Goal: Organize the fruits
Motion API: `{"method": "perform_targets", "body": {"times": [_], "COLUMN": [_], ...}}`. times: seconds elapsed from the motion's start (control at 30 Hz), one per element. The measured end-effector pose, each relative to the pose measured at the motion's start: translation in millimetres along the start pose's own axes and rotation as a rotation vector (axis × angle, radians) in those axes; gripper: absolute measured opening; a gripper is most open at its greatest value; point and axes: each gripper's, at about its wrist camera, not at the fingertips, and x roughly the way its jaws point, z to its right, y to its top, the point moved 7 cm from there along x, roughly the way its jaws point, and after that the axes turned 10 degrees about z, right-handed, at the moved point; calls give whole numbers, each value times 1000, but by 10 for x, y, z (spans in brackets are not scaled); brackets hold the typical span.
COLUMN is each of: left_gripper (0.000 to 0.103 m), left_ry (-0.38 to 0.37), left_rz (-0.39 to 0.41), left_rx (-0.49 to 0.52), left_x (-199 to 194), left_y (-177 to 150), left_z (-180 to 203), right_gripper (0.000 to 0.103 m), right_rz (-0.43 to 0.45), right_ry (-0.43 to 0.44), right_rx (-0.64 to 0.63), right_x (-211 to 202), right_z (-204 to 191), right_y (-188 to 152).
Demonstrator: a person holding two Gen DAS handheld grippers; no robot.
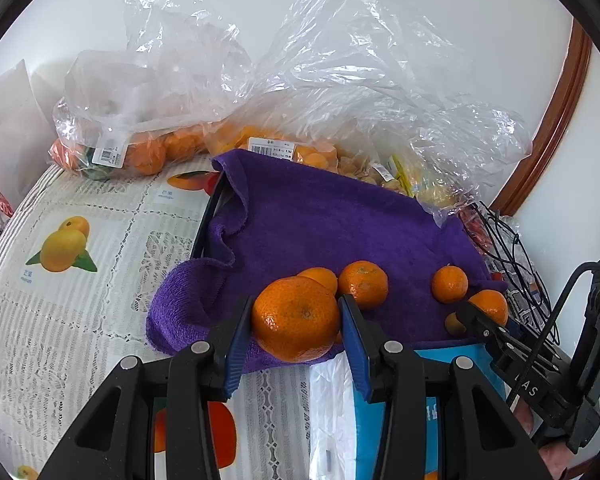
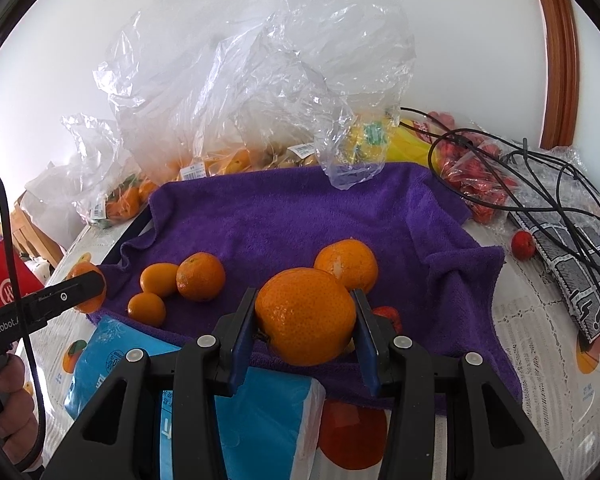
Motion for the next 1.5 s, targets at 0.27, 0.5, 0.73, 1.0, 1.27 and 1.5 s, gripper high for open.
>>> {"method": "perform_targets", "body": {"times": [0.27,0.5,0.73,1.0,1.27,1.5], "left_gripper": [41,41,39,38,38,40], "left_ry": [-9,-24,-26,-48,-51,-12], "left_rz": [-7,-9,2,3,-21,-21], "left_rx": [10,26,53,117,75,94], "left_x": [45,51,97,186,154,-106], "left_y": [-44,-84,-30,-3,-25,-95], "left_z": [40,98,238,529,417,292], "right_gripper": [45,46,50,50,50,50], "right_rz": [-9,2,48,53,59,57], "right_ry": [4,2,-15,-31,-22,12], "right_rx": [-12,-41,-37,-34,-65,-73], "right_x": [26,-11,-161,-218,-268,-471], "right_z": [-38,-75,3,90,13,-124], "right_y": [-29,-11,96,107,104,41]}}
